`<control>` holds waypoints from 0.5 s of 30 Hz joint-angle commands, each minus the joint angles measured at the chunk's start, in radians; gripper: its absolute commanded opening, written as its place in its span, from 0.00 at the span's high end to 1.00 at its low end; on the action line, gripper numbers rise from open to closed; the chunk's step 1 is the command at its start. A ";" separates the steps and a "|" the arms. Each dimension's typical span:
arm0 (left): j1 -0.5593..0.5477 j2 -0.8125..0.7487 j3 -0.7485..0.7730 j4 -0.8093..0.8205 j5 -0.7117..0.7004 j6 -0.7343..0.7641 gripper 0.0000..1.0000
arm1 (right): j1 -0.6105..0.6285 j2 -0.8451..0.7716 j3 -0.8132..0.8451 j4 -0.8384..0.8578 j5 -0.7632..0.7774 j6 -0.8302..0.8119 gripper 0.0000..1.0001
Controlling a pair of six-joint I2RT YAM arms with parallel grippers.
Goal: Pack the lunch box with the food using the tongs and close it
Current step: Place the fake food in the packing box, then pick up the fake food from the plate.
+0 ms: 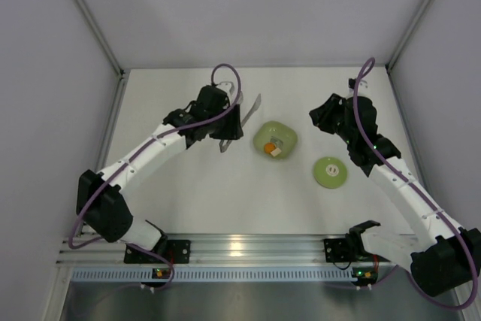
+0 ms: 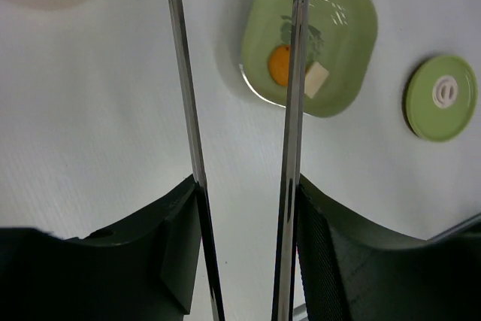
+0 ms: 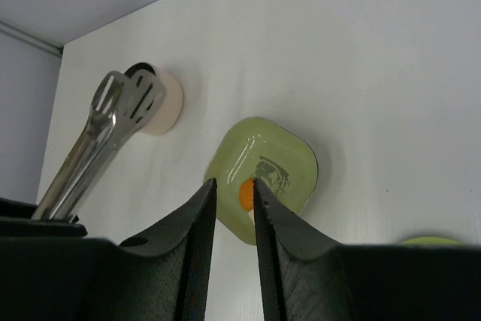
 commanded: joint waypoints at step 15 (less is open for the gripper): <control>-0.332 0.037 0.017 -0.096 -0.005 0.073 0.47 | 0.019 0.010 0.015 0.014 -0.001 -0.005 0.75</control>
